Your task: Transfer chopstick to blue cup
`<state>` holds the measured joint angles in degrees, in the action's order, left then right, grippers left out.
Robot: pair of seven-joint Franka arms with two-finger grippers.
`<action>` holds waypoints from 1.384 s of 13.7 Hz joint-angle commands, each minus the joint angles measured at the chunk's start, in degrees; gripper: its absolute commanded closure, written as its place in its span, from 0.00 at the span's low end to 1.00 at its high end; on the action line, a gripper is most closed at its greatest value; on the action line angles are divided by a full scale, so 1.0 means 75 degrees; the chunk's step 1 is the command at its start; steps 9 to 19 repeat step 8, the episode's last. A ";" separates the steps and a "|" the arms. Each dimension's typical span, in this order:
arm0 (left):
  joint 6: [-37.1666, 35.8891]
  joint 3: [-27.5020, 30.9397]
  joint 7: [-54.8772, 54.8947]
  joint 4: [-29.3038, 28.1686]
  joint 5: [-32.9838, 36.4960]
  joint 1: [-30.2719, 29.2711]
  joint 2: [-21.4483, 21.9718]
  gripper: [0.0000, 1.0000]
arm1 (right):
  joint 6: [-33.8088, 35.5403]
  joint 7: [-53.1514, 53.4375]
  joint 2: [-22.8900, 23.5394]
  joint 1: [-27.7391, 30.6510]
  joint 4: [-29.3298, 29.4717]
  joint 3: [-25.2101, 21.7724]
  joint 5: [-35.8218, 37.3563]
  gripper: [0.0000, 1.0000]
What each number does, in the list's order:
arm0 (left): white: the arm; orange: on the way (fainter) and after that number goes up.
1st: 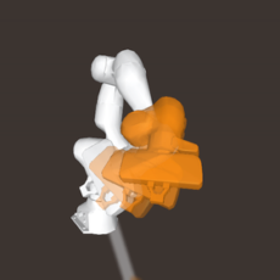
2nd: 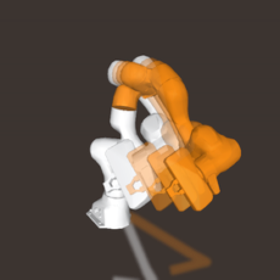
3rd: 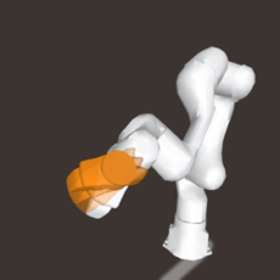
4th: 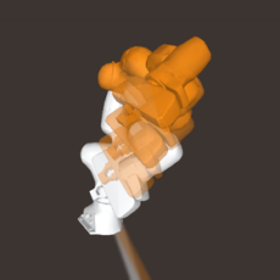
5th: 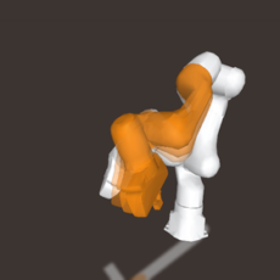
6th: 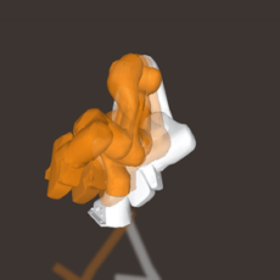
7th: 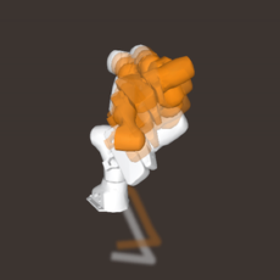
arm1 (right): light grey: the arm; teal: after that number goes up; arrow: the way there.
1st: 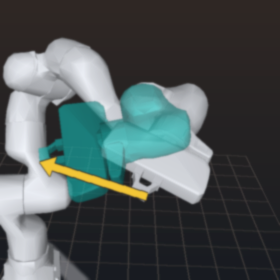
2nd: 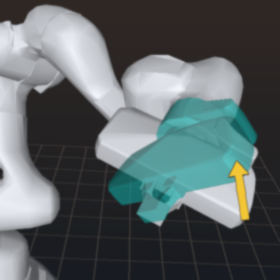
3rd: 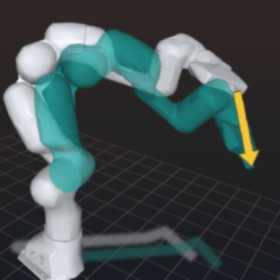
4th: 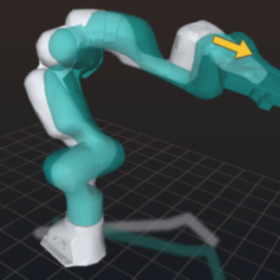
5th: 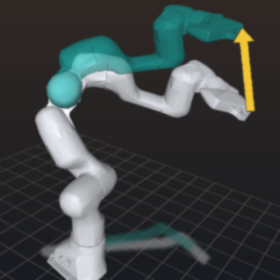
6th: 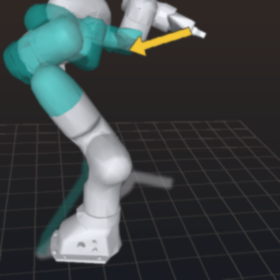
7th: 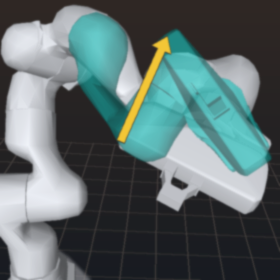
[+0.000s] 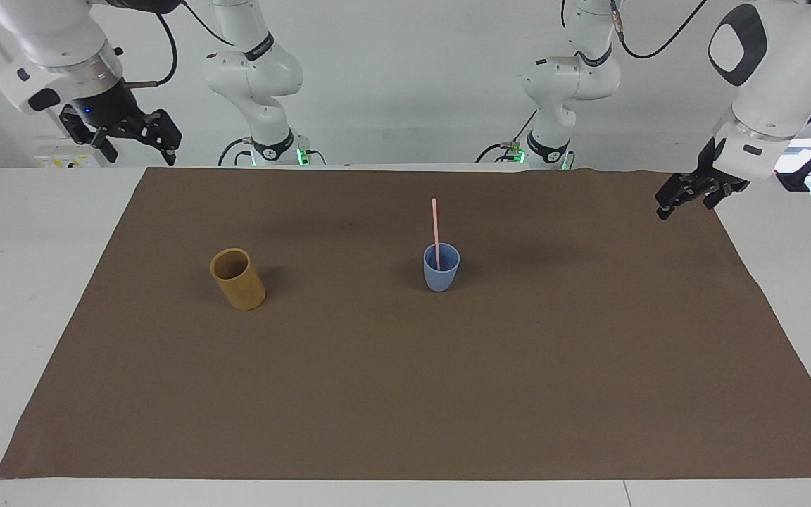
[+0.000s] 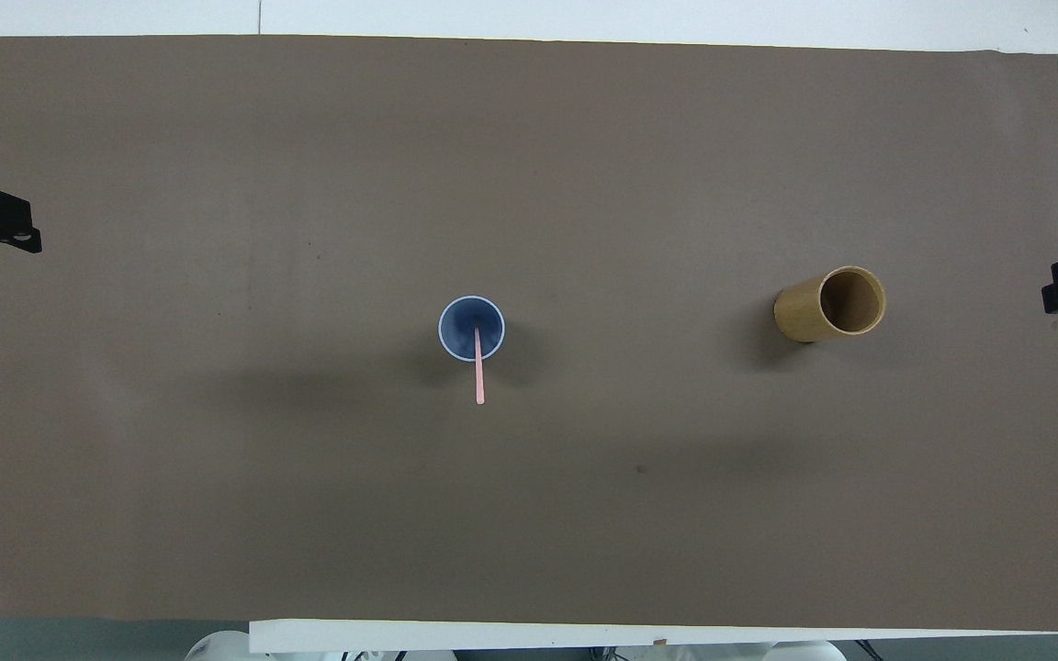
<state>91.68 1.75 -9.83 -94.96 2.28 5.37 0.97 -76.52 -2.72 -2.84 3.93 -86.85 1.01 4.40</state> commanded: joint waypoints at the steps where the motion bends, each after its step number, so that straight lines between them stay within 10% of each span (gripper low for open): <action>1: -0.0083 -0.0093 0.0069 -0.0042 0.0095 -0.0107 0.0047 0.00 | 0.0089 -0.0083 -0.0055 0.0237 0.0014 0.0217 -0.0036 0.00; 19: -0.0083 -0.0093 0.0069 -0.0042 0.0095 -0.0107 0.0047 0.00 | 0.0101 -0.0083 0.0015 0.0296 0.0014 0.0205 -0.0036 0.00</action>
